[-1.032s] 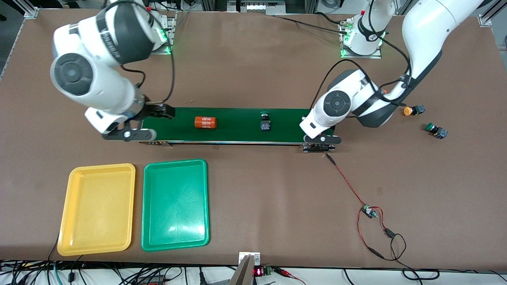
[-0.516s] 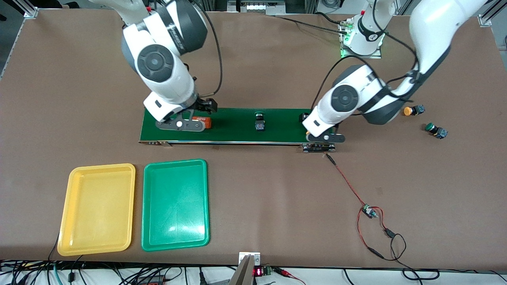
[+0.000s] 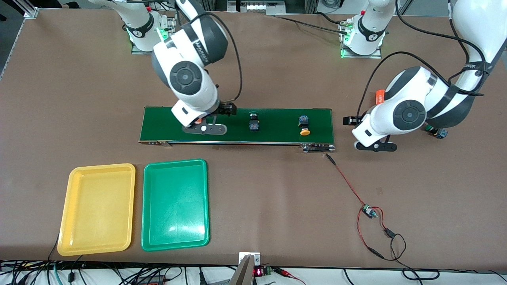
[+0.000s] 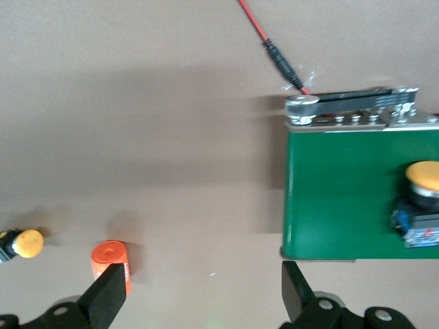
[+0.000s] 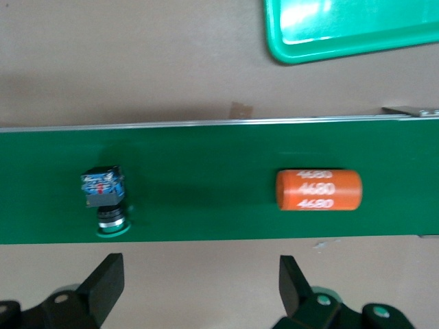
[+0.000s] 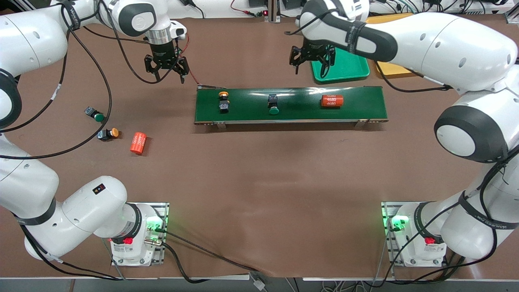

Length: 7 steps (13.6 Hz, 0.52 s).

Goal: Sort buttons by color to trays

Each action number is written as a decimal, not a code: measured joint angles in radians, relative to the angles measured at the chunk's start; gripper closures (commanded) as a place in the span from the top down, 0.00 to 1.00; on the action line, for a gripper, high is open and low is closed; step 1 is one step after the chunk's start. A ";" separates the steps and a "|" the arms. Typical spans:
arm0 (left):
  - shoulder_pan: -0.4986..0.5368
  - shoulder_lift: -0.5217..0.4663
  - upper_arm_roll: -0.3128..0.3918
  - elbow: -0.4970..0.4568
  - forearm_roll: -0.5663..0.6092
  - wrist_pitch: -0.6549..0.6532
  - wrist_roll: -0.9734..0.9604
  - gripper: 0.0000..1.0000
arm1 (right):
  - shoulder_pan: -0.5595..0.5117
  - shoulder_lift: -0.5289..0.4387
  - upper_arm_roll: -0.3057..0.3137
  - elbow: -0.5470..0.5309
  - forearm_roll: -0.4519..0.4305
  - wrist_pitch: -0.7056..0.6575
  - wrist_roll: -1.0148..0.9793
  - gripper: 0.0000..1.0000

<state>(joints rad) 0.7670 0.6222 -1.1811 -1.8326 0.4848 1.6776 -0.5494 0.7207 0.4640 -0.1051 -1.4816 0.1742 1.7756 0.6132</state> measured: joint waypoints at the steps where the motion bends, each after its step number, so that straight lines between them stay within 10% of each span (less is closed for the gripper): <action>1: 0.004 0.000 0.003 0.003 0.005 0.000 0.021 1.00 | 0.015 0.011 0.000 0.000 0.001 0.012 0.009 1.00; 7: 0.009 -0.016 0.082 0.055 0.017 -0.006 0.220 1.00 | 0.117 0.121 0.000 0.000 0.001 0.175 0.166 1.00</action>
<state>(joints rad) 0.7757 0.6057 -1.0994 -1.7777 0.5013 1.6716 -0.3293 0.8374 0.5848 -0.1054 -1.4820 0.1753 1.9505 0.7790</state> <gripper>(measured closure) 0.000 0.000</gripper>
